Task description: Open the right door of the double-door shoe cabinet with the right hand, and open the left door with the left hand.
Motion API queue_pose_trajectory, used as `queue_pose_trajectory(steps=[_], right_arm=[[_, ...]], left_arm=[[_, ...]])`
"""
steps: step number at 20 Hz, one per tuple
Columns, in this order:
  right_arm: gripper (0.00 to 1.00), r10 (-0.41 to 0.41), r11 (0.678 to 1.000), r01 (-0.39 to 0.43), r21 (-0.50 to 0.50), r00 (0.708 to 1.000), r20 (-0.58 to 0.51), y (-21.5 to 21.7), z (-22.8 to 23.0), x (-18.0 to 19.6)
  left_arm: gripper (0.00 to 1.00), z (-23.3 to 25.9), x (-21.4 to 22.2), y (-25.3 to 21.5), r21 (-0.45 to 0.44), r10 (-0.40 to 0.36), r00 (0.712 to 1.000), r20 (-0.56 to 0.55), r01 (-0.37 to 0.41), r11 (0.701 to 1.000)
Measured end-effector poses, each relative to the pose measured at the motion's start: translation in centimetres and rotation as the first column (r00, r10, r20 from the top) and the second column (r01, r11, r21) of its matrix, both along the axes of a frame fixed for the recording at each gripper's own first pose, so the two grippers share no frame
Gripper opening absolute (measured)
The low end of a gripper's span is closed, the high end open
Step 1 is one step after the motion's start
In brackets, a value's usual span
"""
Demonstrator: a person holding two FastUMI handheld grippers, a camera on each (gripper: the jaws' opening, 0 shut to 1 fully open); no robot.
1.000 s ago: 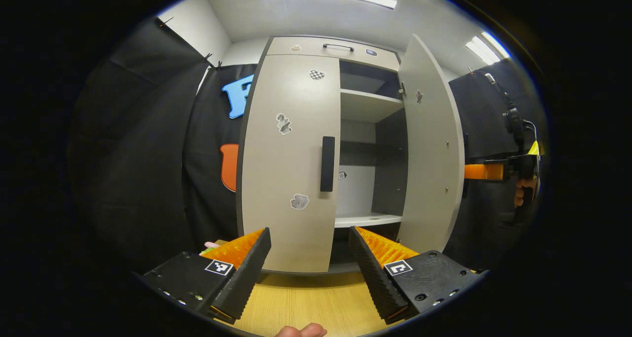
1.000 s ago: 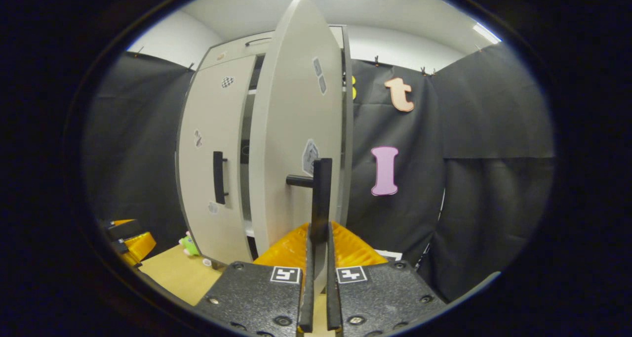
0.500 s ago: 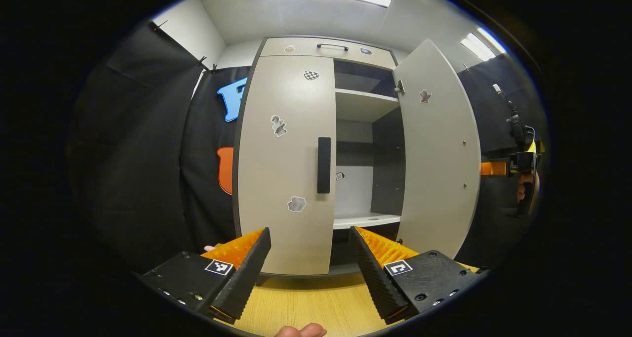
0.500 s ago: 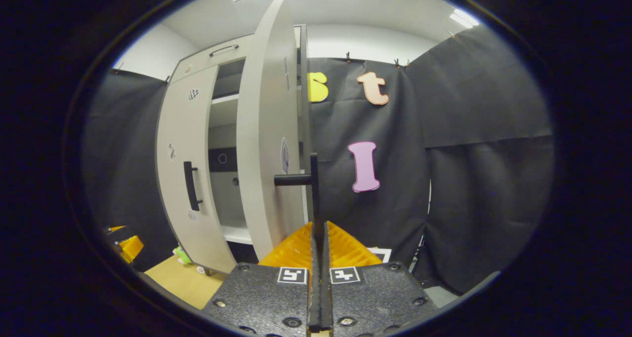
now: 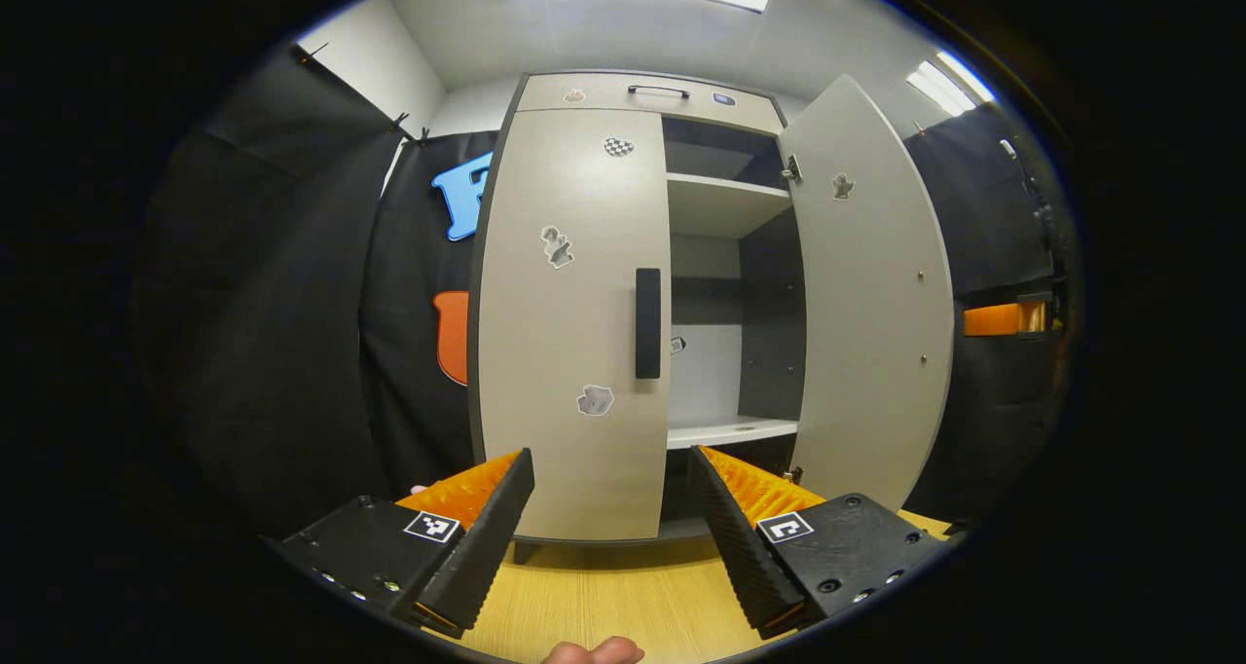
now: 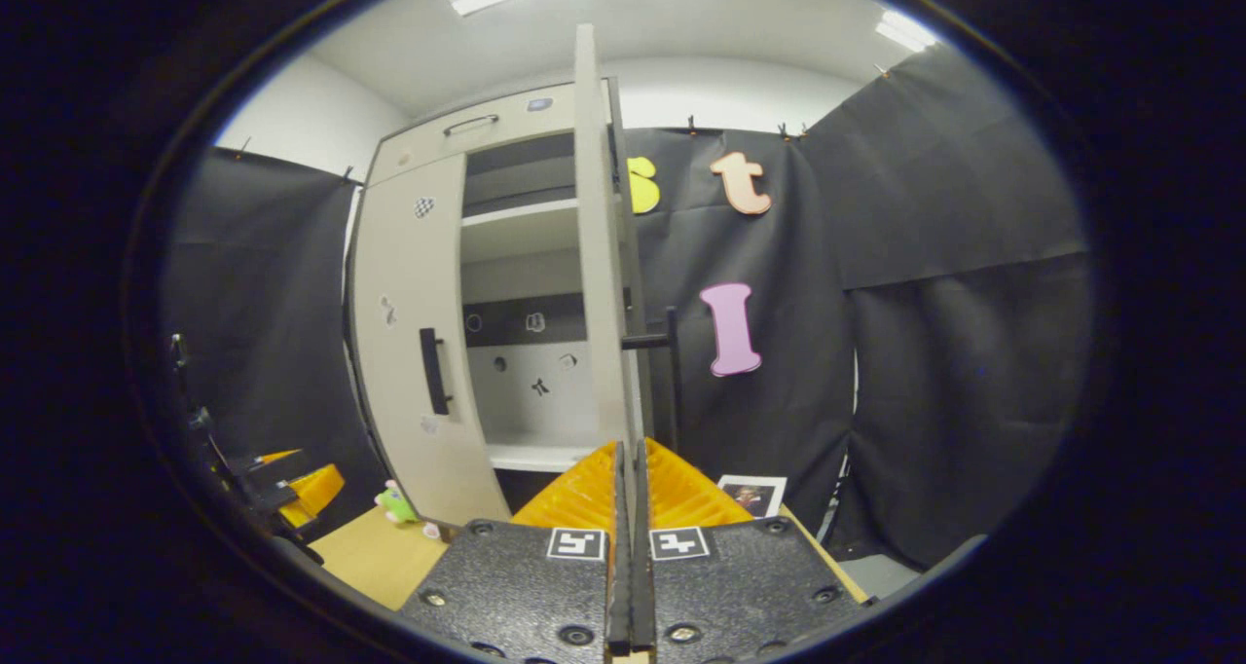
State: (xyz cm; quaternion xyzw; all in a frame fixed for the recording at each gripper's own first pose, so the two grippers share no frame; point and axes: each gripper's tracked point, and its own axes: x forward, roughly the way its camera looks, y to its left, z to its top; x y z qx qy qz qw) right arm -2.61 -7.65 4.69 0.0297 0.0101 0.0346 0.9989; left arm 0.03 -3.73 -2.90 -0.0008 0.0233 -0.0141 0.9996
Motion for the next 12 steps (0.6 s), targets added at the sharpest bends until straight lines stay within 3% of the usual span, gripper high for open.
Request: queue_pose_trajectory(steps=[4,6,7,12], right_arm=[[0.04,0.036,0.998,-0.037,-0.043,0.999,-0.017,3.5,-2.8,0.2],[0.19,0.054,0.995,-0.058,-0.078,0.997,-0.047,4.8,-4.1,0.5],[0.36,0.054,0.993,-0.059,-0.098,0.997,-0.055,5.2,-4.6,0.8],[0.73,0.041,0.99,-0.044,-0.136,0.999,-0.028,6.5,-5.0,1.7]], left_arm=[[0.95,0.1,-0.1,-0.1,-0.014,-0.01,1.0,-0.002,0.01,1.0],[0.95,0.1,-0.3,-0.3,-0.014,-0.01,1.0,-0.004,0.01,1.0],[0.95,0.0,-0.4,-0.3,-0.011,-0.01,1.0,-0.005,0.01,1.0],[0.95,0.5,-0.6,-0.2,0.001,-0.002,1.0,0.01,0.002,1.0]])
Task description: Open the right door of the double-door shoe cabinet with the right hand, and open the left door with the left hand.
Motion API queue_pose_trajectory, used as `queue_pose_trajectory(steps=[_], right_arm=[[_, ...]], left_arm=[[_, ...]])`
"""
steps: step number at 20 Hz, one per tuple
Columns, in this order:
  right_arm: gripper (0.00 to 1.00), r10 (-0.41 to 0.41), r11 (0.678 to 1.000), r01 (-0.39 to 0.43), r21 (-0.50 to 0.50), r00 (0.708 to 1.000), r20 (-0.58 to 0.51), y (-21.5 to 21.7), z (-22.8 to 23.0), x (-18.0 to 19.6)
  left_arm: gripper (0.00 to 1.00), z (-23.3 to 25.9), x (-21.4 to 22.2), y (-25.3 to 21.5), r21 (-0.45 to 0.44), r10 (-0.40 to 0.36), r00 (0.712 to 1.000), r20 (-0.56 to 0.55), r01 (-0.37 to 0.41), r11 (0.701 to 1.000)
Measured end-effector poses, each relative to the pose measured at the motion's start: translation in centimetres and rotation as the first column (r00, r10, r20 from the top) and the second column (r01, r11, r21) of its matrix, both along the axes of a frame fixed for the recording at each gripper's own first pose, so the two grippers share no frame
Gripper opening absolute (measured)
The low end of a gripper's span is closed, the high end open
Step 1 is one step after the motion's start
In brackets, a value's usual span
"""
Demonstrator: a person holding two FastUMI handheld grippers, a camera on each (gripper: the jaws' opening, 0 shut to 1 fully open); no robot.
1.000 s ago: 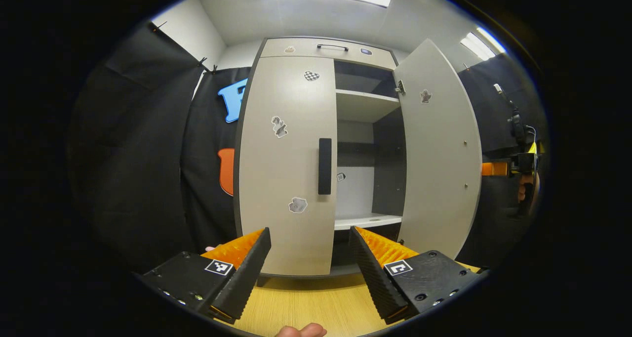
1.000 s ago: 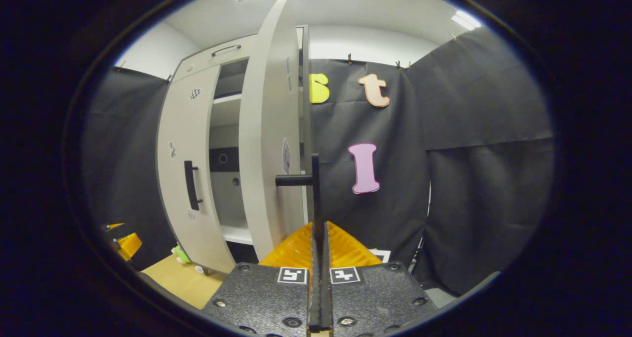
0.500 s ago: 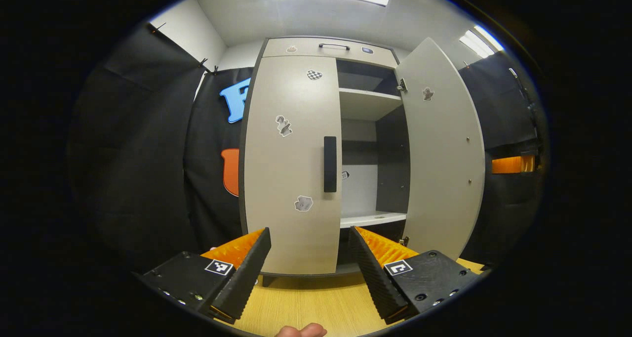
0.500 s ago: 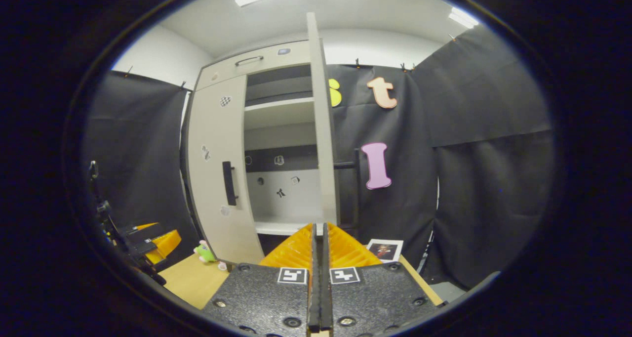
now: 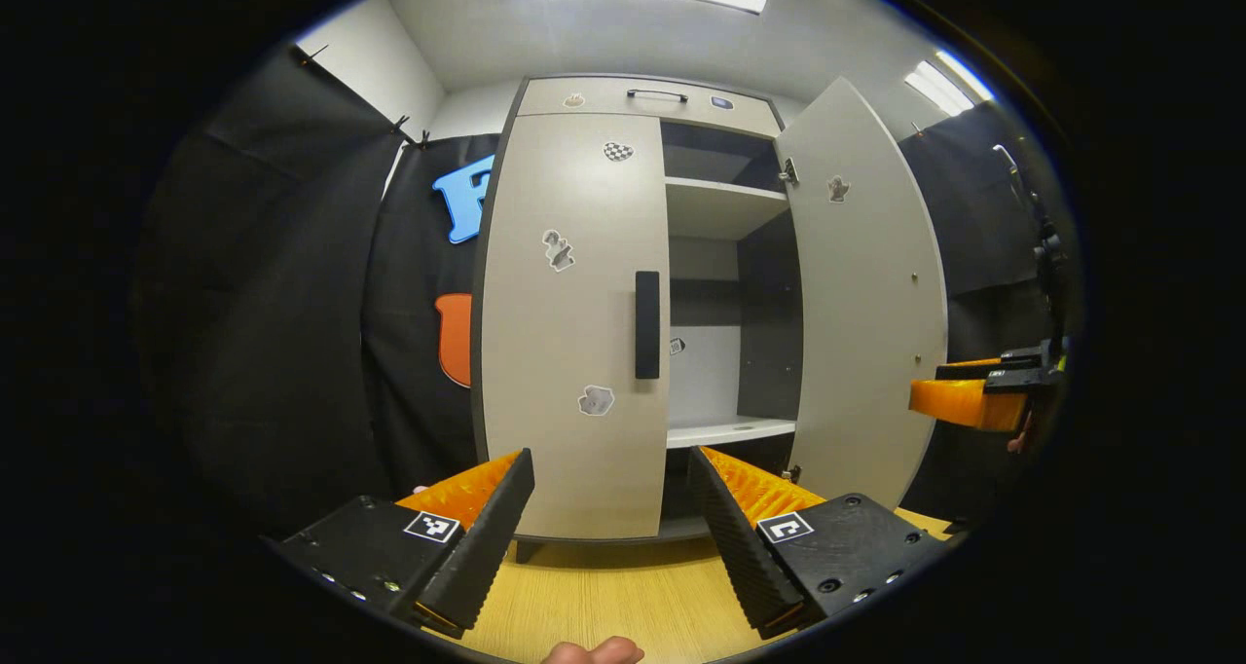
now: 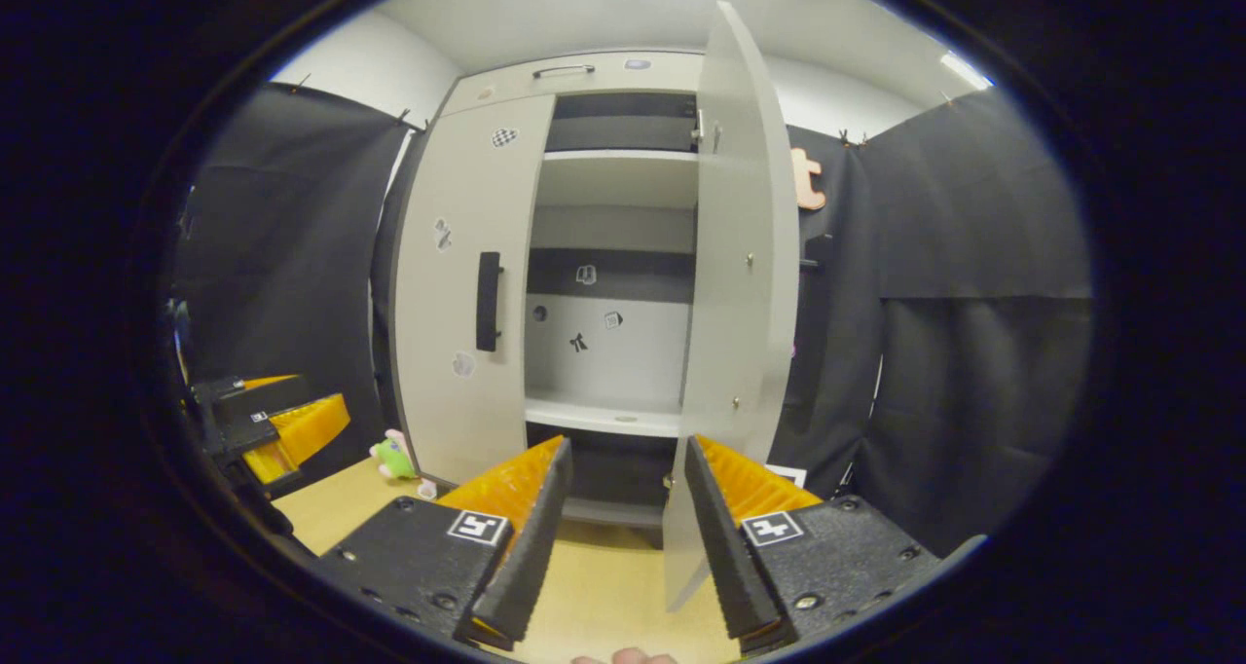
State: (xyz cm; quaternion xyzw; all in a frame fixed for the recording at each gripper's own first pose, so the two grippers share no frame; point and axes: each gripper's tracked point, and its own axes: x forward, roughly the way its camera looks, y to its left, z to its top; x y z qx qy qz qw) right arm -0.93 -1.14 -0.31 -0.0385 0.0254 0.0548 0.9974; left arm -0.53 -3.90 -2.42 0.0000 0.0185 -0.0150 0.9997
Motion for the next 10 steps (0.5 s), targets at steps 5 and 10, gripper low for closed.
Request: queue_pose_trajectory(steps=[5,10], right_arm=[[0.9,0.063,0.993,-0.064,0.097,0.998,0.019,1.4,0.6,0.0],[0.9,0.057,0.992,-0.061,0.112,0.998,0.037,1.1,1.1,-1.3]], left_arm=[[0.95,2.4,2.8,-0.6,-0.034,-0.028,0.999,0.039,0.03,0.999],[0.95,7.2,10.3,-2.4,-0.028,-0.066,0.992,0.104,0.069,0.997]])
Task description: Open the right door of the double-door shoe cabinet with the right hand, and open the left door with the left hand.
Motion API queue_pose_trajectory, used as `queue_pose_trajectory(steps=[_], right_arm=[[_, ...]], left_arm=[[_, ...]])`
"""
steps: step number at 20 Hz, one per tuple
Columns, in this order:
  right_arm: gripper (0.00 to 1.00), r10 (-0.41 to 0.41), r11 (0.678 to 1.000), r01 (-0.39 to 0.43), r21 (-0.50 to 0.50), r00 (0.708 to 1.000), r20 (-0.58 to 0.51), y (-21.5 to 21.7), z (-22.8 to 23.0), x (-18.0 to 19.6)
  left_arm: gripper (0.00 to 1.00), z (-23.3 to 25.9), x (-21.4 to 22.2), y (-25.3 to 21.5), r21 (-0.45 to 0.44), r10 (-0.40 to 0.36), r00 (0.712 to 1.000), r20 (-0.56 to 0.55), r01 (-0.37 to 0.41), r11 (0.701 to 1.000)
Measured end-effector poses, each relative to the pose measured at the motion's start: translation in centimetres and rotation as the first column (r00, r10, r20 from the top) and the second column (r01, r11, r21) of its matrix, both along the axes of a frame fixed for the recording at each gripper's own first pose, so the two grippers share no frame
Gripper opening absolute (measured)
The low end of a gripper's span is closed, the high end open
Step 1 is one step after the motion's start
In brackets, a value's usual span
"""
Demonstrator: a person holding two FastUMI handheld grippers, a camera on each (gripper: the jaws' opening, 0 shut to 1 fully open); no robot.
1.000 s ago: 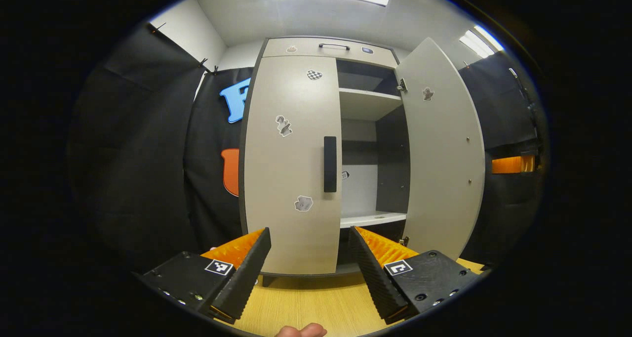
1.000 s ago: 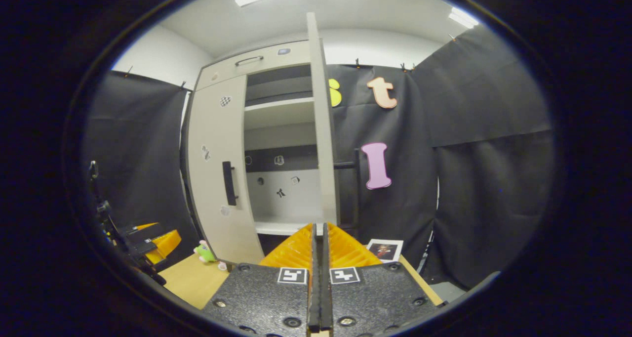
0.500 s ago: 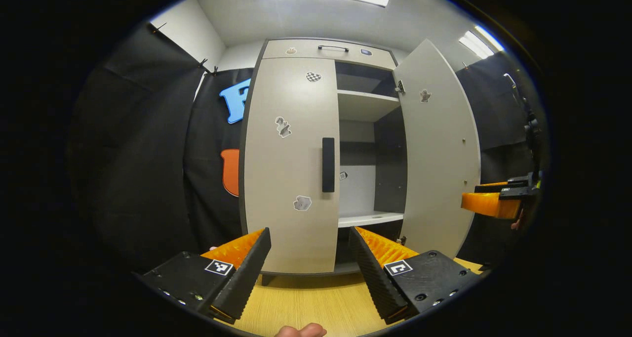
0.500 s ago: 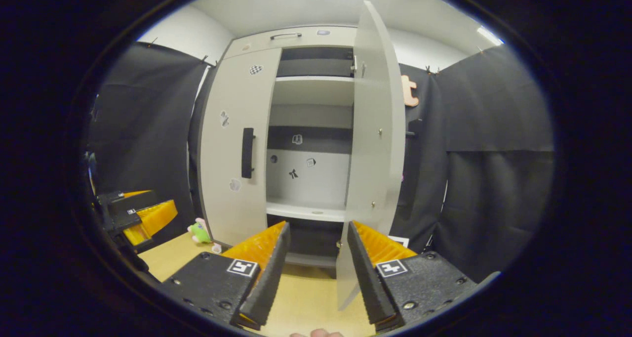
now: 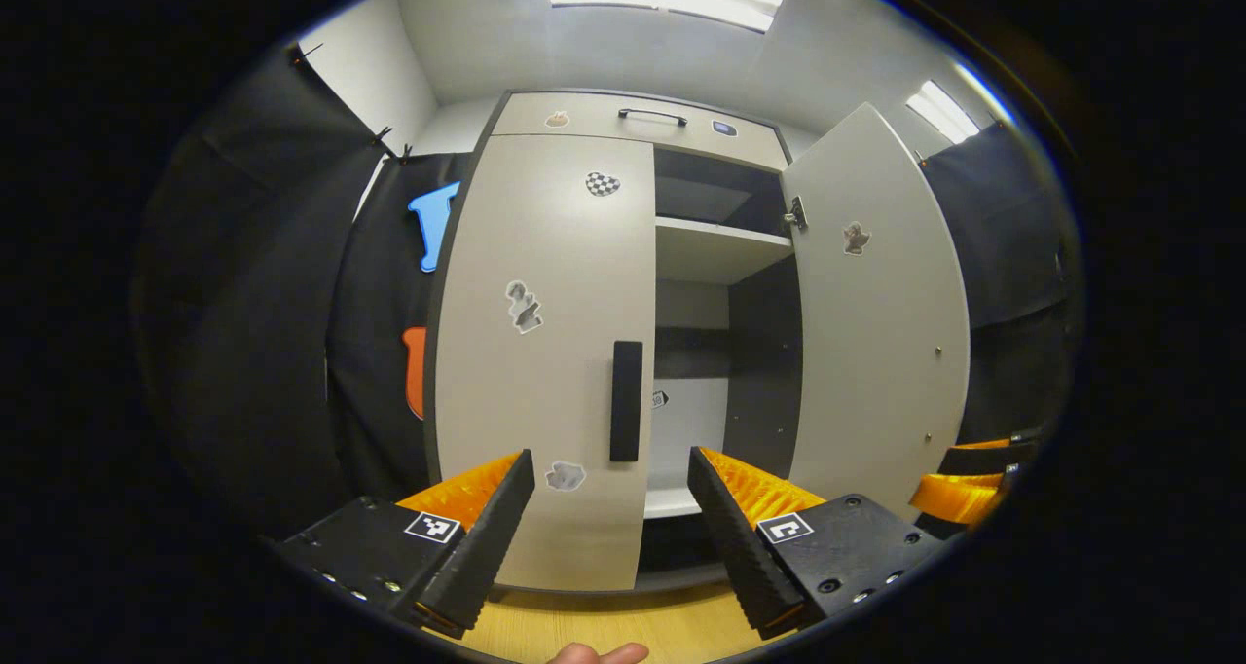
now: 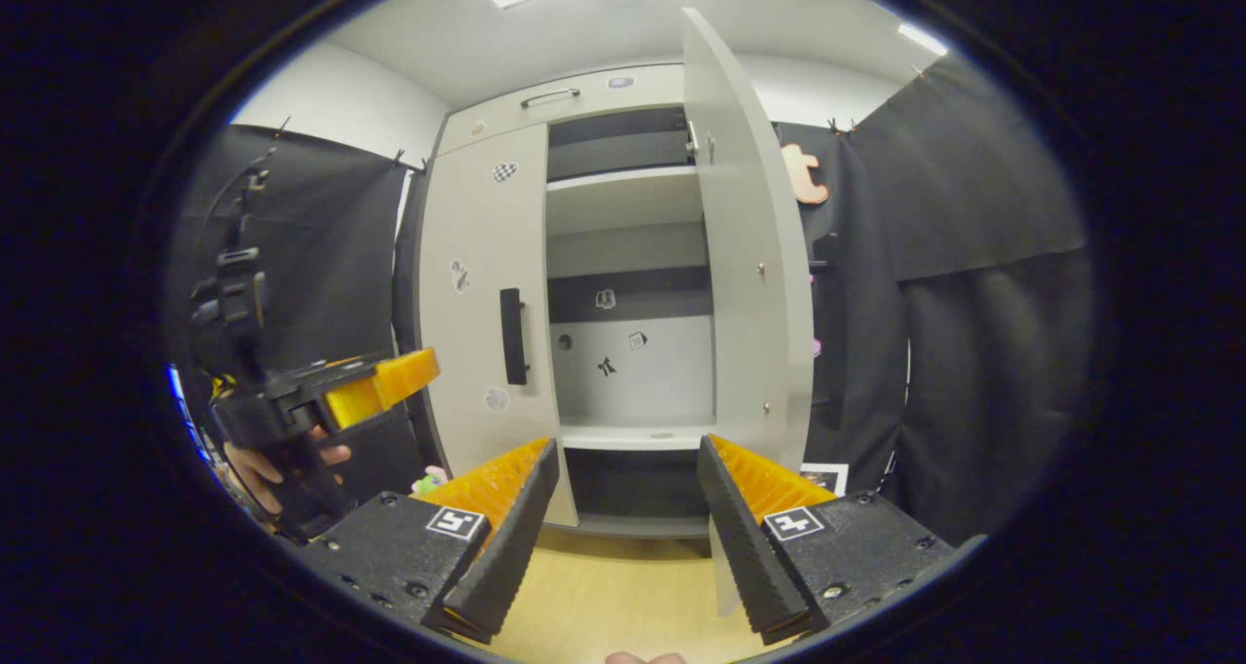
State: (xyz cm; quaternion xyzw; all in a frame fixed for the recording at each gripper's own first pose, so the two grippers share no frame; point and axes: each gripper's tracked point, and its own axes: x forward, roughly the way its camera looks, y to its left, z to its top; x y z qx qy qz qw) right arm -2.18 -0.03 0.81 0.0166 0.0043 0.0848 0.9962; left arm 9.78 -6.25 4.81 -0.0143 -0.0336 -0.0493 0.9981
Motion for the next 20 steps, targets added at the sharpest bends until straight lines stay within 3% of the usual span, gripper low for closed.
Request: queue_pose_trajectory(steps=[4,9,14,15,16,17,20], right_arm=[[0.89,-0.023,1.0,0.023,-0.015,1.0,-0.001,-0.6,-0.3,-1.2],[0.9,-0.06,0.998,0.06,-0.018,0.998,0.0,-2.2,-0.4,-2.1],[0.9,-0.104,0.995,0.104,0.008,0.995,-0.003,-4.1,-0.6,-2.0],[0.89,-0.108,0.994,0.108,0.016,0.994,-0.005,-4.3,-0.6,-1.9],[0.9,-0.109,0.994,0.109,0.027,0.994,-0.01,-4.5,-0.7,-1.8],[0.89,-0.106,0.994,0.106,0.039,0.994,-0.017,-4.5,-0.8,-1.6],[0.89,-0.095,0.993,0.096,0.061,0.995,-0.032,-4.4,-1.2,-1.3]], left_arm=[[0.95,0.5,6.8,-1.8,-0.04,-0.015,1.0,-0.017,0.014,0.999],[0.95,-1.1,12.7,-1.8,0.011,0.022,0.997,-0.078,-0.021,1.0],[0.95,-2.5,15.6,-0.5,0.036,0.083,0.989,-0.119,-0.079,0.996],[0.84,-2.3,15.3,-0.5,0.04,0.084,0.99,-0.116,-0.08,0.996],[0.93,-2.5,15.3,-0.5,0.046,0.09,0.989,-0.121,-0.085,0.995],[0.95,-2.5,15.3,-0.5,0.049,0.095,0.988,-0.12,-0.09,0.995],[0.94,-2.5,15.4,-0.3,0.045,0.096,0.988,-0.119,-0.091,0.995]])
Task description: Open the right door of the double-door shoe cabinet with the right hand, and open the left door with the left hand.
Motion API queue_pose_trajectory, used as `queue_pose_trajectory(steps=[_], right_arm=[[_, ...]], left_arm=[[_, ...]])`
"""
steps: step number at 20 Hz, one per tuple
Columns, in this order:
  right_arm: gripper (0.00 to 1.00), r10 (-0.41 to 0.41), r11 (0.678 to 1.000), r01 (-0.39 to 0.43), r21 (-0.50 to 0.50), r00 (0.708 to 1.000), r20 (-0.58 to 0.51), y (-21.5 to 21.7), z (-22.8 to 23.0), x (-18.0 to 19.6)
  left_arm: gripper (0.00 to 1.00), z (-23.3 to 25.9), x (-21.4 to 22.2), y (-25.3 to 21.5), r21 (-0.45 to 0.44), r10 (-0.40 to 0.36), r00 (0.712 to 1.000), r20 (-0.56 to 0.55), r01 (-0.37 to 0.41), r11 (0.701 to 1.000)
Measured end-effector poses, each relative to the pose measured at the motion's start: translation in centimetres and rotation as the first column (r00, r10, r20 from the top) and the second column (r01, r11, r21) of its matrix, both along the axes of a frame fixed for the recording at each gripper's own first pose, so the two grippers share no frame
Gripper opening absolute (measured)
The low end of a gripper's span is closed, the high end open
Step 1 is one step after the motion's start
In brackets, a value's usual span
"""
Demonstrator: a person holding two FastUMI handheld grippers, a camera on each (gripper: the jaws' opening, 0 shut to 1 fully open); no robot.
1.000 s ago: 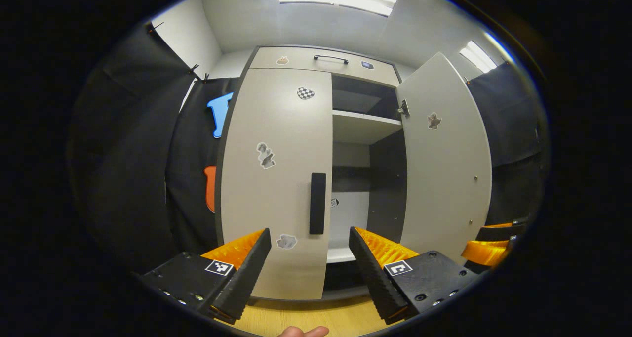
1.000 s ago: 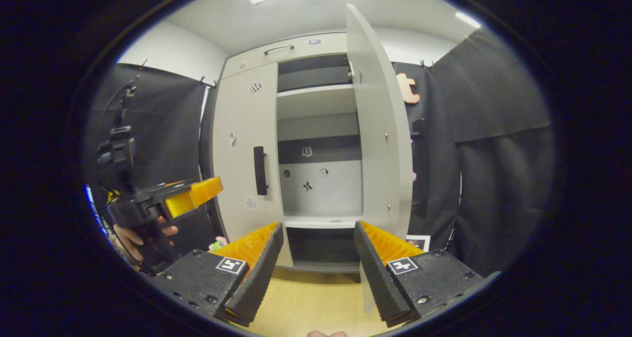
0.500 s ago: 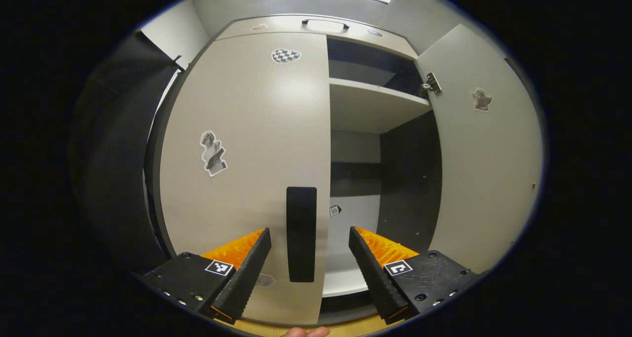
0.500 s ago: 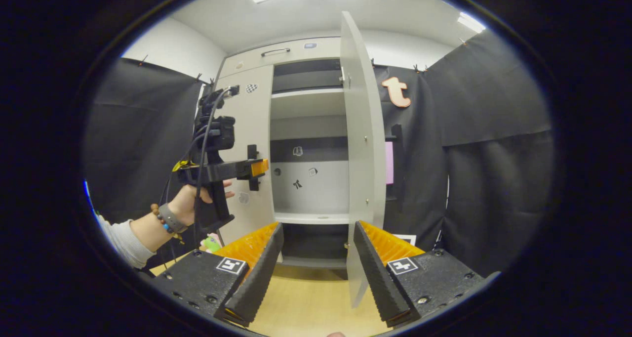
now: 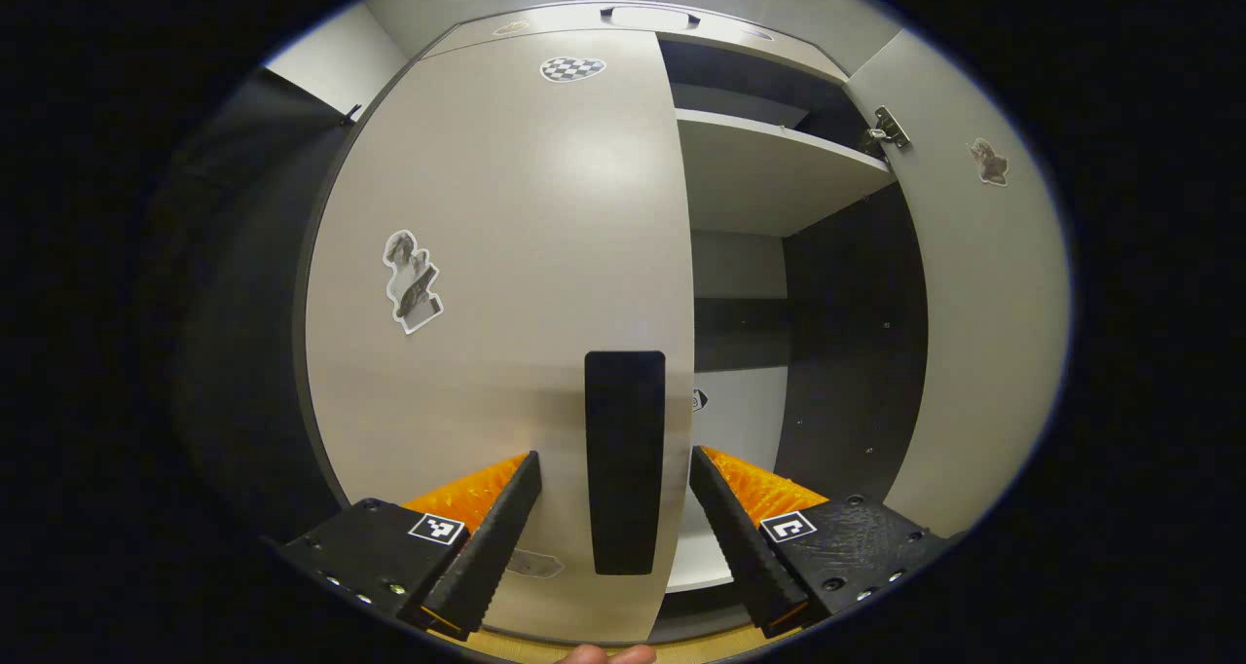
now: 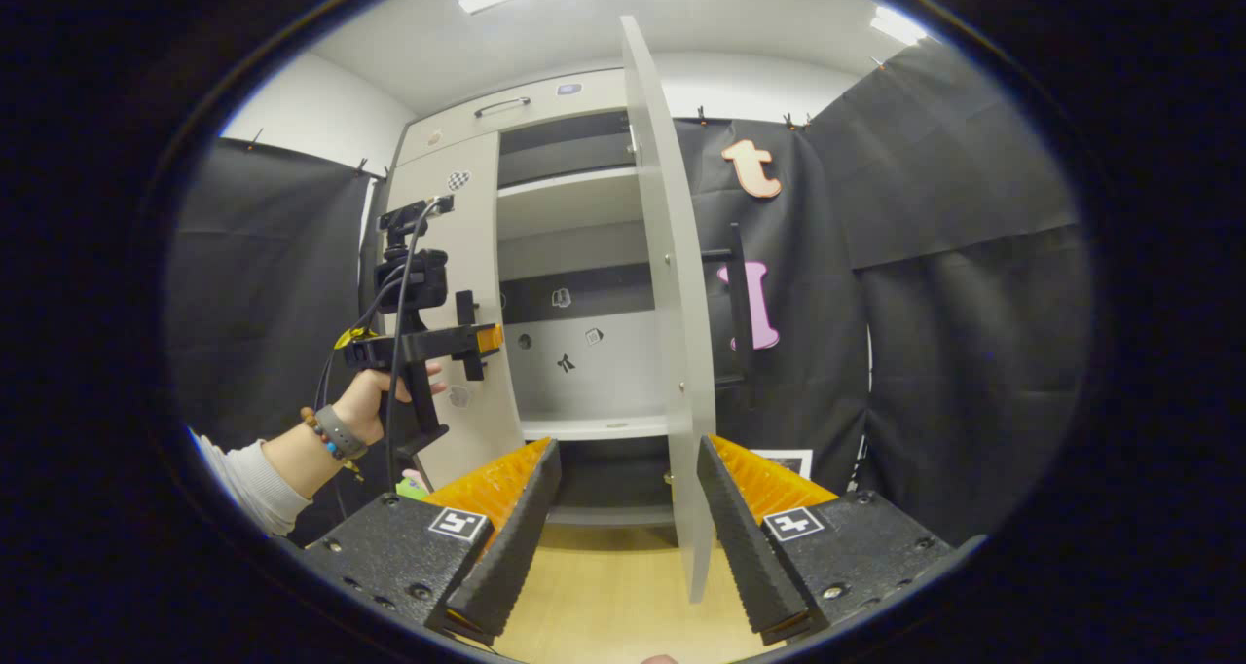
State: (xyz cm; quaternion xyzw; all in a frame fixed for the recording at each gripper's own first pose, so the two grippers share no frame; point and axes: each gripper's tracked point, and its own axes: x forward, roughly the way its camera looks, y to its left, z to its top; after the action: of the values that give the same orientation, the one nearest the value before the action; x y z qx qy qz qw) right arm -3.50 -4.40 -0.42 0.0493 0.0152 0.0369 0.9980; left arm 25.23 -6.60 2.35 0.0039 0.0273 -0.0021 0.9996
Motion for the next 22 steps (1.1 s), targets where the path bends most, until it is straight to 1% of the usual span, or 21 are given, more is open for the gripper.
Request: queue_pose_trajectory(steps=[2,4,5,6,7,8,9,10,11,12,13,16,19,22], right_arm=[[0.88,-0.001,1.0,0.001,-0.002,1.0,-0.003,-0.1,-0.2,0.1],[0.89,0.002,1.0,-0.002,-0.004,1.0,-0.006,-0.1,-0.4,0.1],[0.89,0.005,1.0,-0.005,-0.003,1.0,-0.007,0.0,-0.5,0.2],[0.89,0.006,1.0,-0.006,-0.003,1.0,-0.008,0.0,-0.5,0.3],[0.89,0.008,1.0,-0.008,-0.003,1.0,-0.011,0.0,-0.6,0.3],[0.88,0.012,1.0,-0.012,-0.003,1.0,-0.016,0.2,-0.8,0.3],[0.88,0.016,1.0,-0.016,-0.003,1.0,-0.02,0.3,-0.8,0.3],[0.88,0.02,1.0,-0.02,-0.004,1.0,-0.021,0.5,-0.9,0.3],[0.88,0.024,1.0,-0.024,-0.004,0.999,-0.022,0.6,-0.9,0.3],[0.88,0.027,1.0,-0.028,-0.005,0.999,-0.023,0.8,-1.0,0.3],[0.88,0.029,1.0,-0.03,-0.007,0.999,-0.022,0.9,-1.0,0.3],[0.88,0.021,1.0,-0.022,-0.017,1.0,-0.02,0.8,-1.0,0.0],[0.88,0.008,1.0,-0.008,-0.021,1.0,-0.021,0.8,-1.2,-0.5],[0.88,0.005,1.0,-0.006,-0.016,1.0,-0.027,1.0,-1.4,-0.4]], left_arm=[[0.93,0.1,0.0,0.2,-0.009,0.002,1.0,-0.001,-0.002,1.0],[0.83,0.1,0.0,0.8,-0.019,0.009,1.0,0.0,-0.009,1.0],[0.69,0.0,0.3,0.7,-0.031,-0.003,1.0,0.0,0.003,1.0],[0.64,0.0,0.1,0.6,-0.035,-0.013,1.0,-0.006,0.013,0.999],[0.64,-0.1,-0.1,-0.4,-0.055,-0.061,0.998,-0.01,0.061,0.997],[0.55,0.0,-0.6,-0.8,-0.064,-0.071,0.997,-0.017,0.07,0.996],[0.28,-0.1,-0.1,-0.7,-0.048,-0.078,0.997,-0.021,0.077,0.996],[0.28,-0.1,-0.5,-0.6,-0.052,-0.082,0.996,-0.02,0.081,0.995],[0.05,-0.2,-0.1,-0.7,-0.064,-0.09,0.996,-0.018,0.089,0.994],[0.14,-0.2,-0.1,-0.8,-0.072,-0.09,0.996,-0.017,0.089,0.993],[0.08,-0.3,-0.3,-0.6,-0.065,-0.09,0.996,-0.023,0.089,0.994],[0.08,-0.1,-1.4,-0.5,-0.029,-0.076,0.996,-0.039,0.075,0.997],[0.08,0.5,-3.5,-0.5,-0.043,-0.106,0.994,-0.033,0.104,0.994],[0.08,1.2,-6.2,0.1,-0.021,-0.129,0.991,-0.038,0.128,0.992]])
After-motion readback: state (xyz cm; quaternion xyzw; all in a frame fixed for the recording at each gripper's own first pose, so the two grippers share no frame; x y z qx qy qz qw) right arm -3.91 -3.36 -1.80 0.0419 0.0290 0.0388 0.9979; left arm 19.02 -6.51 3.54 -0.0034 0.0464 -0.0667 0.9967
